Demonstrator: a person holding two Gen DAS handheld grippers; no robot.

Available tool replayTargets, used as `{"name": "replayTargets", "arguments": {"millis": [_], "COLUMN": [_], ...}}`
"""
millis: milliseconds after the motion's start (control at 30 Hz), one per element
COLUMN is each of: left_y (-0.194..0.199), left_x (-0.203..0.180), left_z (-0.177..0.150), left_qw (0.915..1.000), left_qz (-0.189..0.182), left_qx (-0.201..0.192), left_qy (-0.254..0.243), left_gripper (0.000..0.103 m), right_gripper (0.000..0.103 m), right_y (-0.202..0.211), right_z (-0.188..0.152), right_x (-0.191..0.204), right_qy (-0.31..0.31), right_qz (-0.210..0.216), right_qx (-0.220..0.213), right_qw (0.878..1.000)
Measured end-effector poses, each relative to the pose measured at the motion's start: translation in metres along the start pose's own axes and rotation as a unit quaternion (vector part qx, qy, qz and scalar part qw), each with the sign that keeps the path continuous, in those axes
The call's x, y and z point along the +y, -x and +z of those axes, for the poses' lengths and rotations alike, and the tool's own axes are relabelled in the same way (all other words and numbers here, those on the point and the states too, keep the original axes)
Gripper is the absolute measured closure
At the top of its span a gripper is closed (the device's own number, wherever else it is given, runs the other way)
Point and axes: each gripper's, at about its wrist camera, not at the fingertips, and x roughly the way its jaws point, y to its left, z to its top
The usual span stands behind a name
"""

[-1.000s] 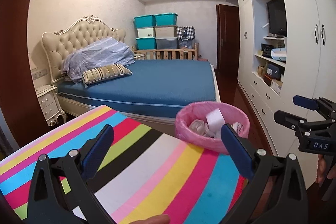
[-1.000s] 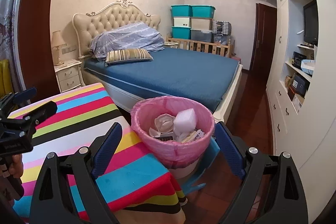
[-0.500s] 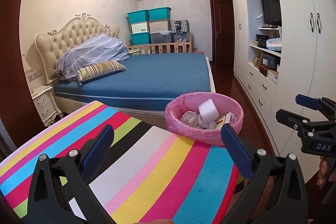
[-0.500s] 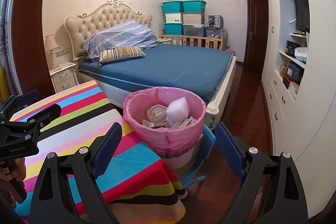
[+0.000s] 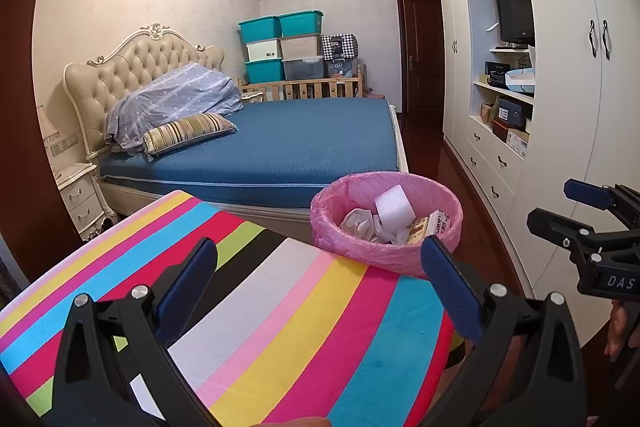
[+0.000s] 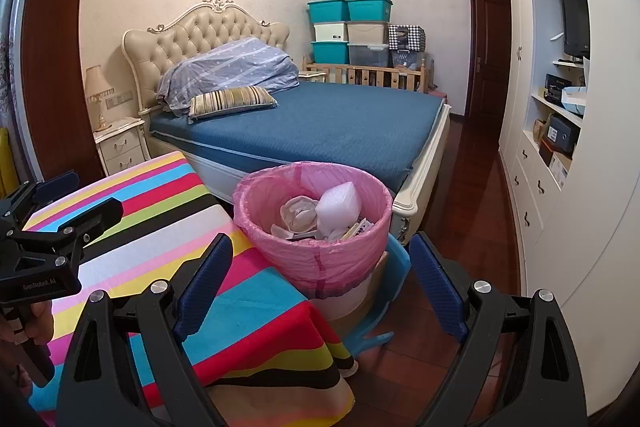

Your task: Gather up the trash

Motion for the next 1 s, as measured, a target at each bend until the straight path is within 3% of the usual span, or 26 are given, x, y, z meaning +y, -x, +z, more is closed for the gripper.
{"name": "replayTargets", "arguments": {"millis": [1000], "left_y": [-0.009], "left_x": [0.003], "left_z": [-0.012], "left_qw": [0.9998], "left_qz": [-0.010], "left_qx": [0.017], "left_qy": [-0.001], "left_gripper": [0.004], "right_gripper": [0.018], "right_y": [-0.009], "right_z": [-0.007], "right_x": [0.001], "right_qy": [-0.006], "right_qz": [0.003], "right_qx": [0.015], "right_qw": [1.000]}}
